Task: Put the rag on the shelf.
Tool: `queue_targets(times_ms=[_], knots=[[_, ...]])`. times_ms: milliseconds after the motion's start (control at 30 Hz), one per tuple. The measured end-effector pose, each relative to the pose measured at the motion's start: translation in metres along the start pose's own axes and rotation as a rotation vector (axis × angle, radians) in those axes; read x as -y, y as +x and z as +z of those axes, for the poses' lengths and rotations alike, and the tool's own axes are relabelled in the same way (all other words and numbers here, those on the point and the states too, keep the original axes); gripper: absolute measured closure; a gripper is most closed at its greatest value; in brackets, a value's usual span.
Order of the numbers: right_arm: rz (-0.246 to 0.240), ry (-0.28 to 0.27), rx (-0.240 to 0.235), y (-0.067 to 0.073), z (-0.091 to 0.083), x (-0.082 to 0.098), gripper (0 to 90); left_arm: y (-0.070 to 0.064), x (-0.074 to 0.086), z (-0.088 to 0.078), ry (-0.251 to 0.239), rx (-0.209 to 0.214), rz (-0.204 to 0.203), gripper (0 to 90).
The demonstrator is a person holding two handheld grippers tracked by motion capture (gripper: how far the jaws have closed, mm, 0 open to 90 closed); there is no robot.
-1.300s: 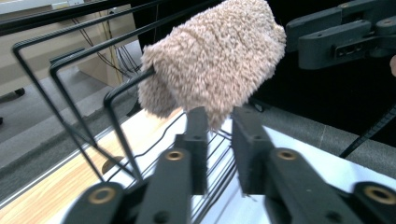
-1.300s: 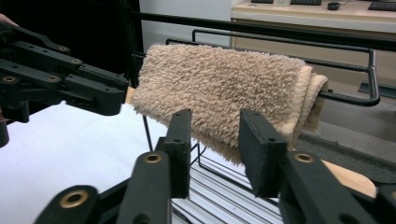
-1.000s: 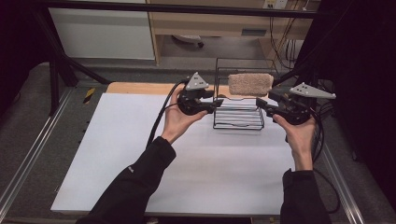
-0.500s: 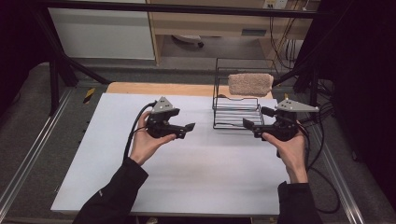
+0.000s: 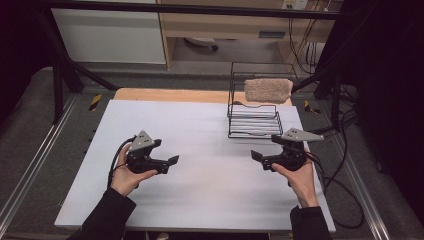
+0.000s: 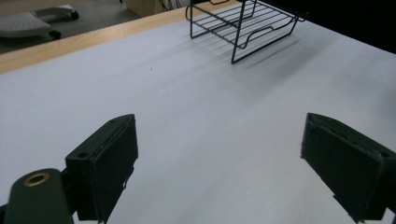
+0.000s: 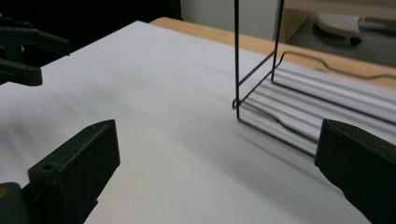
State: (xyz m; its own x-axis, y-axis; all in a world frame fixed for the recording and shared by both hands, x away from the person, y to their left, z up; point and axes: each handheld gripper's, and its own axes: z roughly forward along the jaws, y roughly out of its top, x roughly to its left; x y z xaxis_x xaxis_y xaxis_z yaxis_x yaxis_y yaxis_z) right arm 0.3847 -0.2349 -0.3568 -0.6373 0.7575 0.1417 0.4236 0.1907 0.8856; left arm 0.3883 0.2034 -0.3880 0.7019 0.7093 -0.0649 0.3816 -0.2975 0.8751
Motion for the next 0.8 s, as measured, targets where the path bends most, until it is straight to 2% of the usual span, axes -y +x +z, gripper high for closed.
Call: queue_targets(times_ms=[133,233,400,500,667,800], knots=[[0.022,0.023,-0.018,0.0,0.003,0.02,0.6,0.005,0.019,-0.008,0.015,-0.008,-0.024,10.6],[0.017,0.053,-0.028,-0.002,0.005,0.035,0.5,0.008,0.034,-0.013,0.042,-0.011,-0.024,10.3],[0.041,0.091,-0.048,-0.007,0.007,0.059,0.5,0.016,0.057,-0.021,0.085,-0.016,-0.026,10.3],[0.038,0.106,-0.049,-0.01,0.006,0.071,0.6,0.021,0.064,-0.026,0.104,-0.029,-0.028,10.3],[0.037,0.104,-0.07,-0.015,0.001,0.089,0.6,0.026,0.071,-0.033,0.106,-0.034,-0.03,10.2],[0.052,0.117,-0.066,-0.018,-0.002,0.098,0.6,0.028,0.077,-0.037,0.11,-0.043,-0.025,10.2]])
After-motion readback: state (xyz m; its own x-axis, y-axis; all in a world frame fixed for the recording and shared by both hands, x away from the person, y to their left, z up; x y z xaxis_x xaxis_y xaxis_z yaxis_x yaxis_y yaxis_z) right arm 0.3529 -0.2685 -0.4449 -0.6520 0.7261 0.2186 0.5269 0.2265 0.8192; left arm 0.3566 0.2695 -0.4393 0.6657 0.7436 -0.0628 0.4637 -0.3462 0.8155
